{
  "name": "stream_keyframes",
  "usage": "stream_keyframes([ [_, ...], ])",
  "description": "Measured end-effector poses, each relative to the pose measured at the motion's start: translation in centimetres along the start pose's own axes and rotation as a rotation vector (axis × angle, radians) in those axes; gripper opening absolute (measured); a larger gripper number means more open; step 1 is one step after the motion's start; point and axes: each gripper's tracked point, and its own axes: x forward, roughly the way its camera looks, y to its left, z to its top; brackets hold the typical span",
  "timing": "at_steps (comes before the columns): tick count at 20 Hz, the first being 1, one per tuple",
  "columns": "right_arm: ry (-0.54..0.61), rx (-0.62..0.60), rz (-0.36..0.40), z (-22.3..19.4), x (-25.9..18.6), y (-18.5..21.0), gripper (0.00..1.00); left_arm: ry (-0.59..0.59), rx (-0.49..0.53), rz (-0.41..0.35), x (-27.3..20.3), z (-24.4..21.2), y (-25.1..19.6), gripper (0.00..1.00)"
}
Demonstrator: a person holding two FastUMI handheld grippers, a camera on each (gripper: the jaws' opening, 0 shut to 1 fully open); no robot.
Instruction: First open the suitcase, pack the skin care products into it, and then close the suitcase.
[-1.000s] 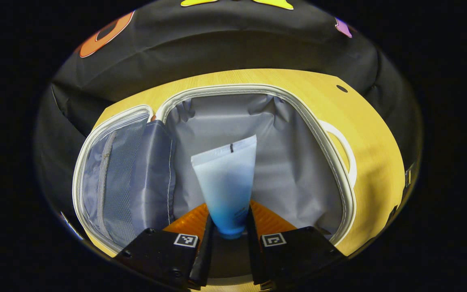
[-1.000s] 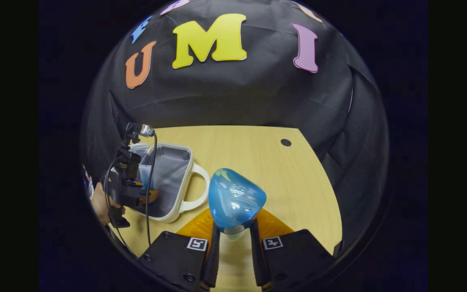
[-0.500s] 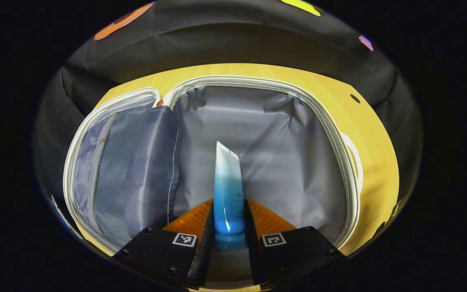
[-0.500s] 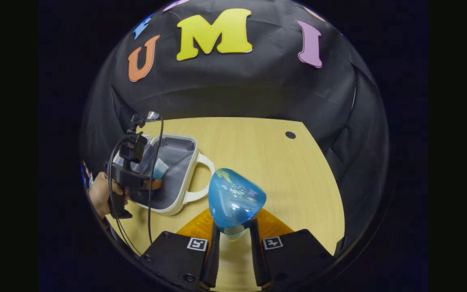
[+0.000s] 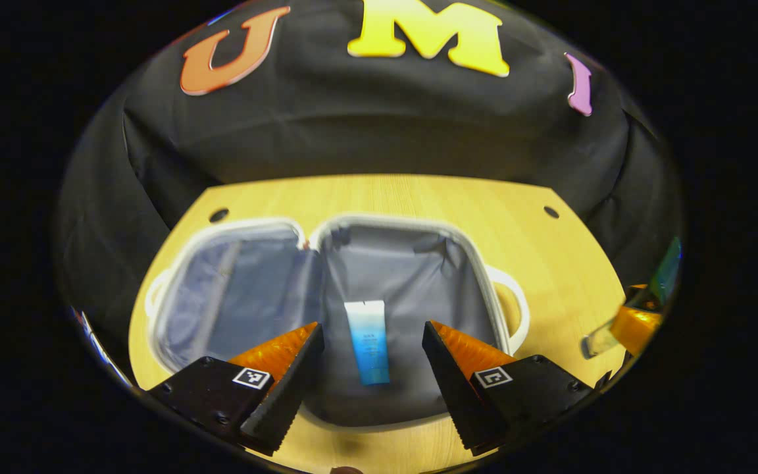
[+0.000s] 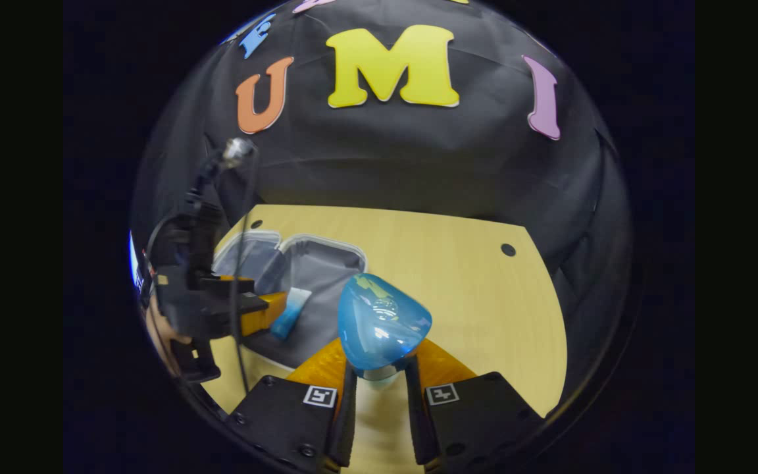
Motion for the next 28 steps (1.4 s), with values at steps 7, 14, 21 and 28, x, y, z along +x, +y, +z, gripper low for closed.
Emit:
stream_keyframes([
  [7,0.065,-0.063,0.091,-0.8,7.8,7.9,0.33,-0.323,0.053,0.102,-12.2,6.1,5.6,0.96],
  [14,0.218,-0.022,0.105,-6.4,11.3,10.5,0.33,-0.507,-0.036,0.137,-19.5,10.0,9.2,0.96],
  [21,0.253,0.066,0.062,-6.4,13.1,10.4,0.33,-0.575,-0.004,0.192,-22.2,11.7,11.2,0.96],
  [28,0.339,0.171,-0.005,-6.6,17.2,10.3,0.33,-0.506,-0.054,0.217,-21.7,8.7,13.6,0.96],
])
